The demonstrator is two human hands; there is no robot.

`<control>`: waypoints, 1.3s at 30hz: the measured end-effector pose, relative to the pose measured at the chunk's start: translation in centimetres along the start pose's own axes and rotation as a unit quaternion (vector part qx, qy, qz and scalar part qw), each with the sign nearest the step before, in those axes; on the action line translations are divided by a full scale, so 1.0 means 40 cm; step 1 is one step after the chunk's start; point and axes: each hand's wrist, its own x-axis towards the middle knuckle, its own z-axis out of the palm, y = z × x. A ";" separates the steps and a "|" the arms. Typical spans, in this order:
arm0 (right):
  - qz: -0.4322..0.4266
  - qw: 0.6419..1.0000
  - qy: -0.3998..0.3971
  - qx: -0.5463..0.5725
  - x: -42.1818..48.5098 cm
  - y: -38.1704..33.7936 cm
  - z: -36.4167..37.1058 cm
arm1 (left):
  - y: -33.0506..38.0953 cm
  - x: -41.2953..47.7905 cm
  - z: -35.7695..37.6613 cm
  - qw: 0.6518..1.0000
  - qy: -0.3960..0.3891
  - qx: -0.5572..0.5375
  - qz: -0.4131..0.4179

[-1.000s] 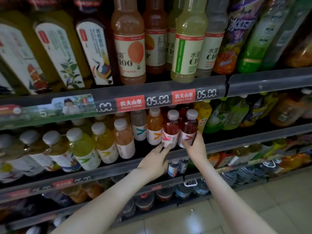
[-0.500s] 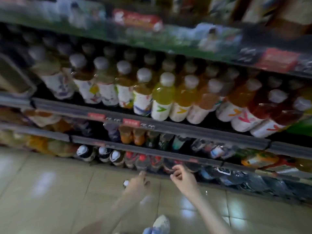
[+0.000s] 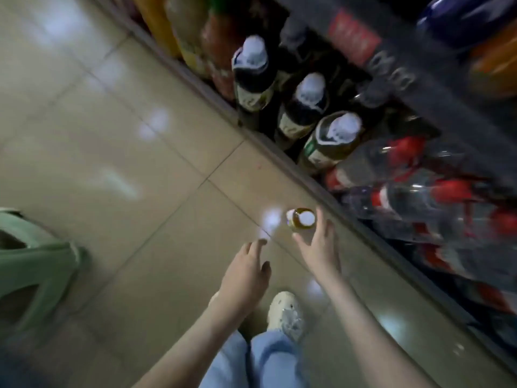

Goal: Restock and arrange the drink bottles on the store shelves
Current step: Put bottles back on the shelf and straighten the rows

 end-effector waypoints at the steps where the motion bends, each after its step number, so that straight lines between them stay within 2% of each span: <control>1: -0.005 1.000 -0.003 -0.028 0.065 0.022 0.048 | -0.043 0.039 0.034 1.000 0.000 -0.006 -0.003; 5: -0.009 0.995 0.003 -0.103 0.233 0.104 0.156 | -0.153 0.135 0.121 0.999 -0.006 -0.036 -0.024; 9: -0.007 0.991 0.009 -0.131 0.196 0.113 0.108 | -0.139 0.113 0.113 0.999 -0.004 -0.043 -0.027; 13: -0.047 0.997 0.033 -0.058 -0.022 0.000 -0.097 | -0.003 0.009 0.000 0.999 -0.039 -0.018 0.006; 16: -0.095 0.995 0.000 0.029 -0.217 -0.124 -0.310 | 0.146 -0.091 -0.121 0.992 -0.097 0.027 0.079; 19: -0.113 0.987 -0.020 0.114 -0.393 -0.251 -0.518 | 0.314 -0.203 -0.281 0.988 -0.086 0.000 0.129; 22: -0.139 0.975 -0.007 0.171 -0.528 -0.353 -0.693 | 0.466 -0.336 -0.443 0.983 -0.082 0.029 0.163; 25: -0.132 0.961 0.018 0.241 -0.637 -0.429 -0.839 | 0.586 -0.457 -0.566 0.980 -0.078 0.051 0.176; 32: -0.080 0.937 0.035 0.338 -0.848 -0.532 -1.067 | 0.791 -0.685 -0.771 0.968 -0.147 0.041 0.197; 35: -0.077 0.922 0.091 0.368 -0.940 -0.570 -1.135 | 0.842 -0.759 -0.836 0.956 -0.210 -0.019 0.205; 37: -0.094 0.894 0.137 0.415 -0.989 -0.584 -1.171 | 0.876 -0.802 -0.874 0.934 -0.273 -0.094 0.212; 39: -0.121 0.852 0.143 0.488 -1.032 -0.592 -1.210 | 0.904 -0.841 -0.908 0.916 -0.302 -0.167 0.207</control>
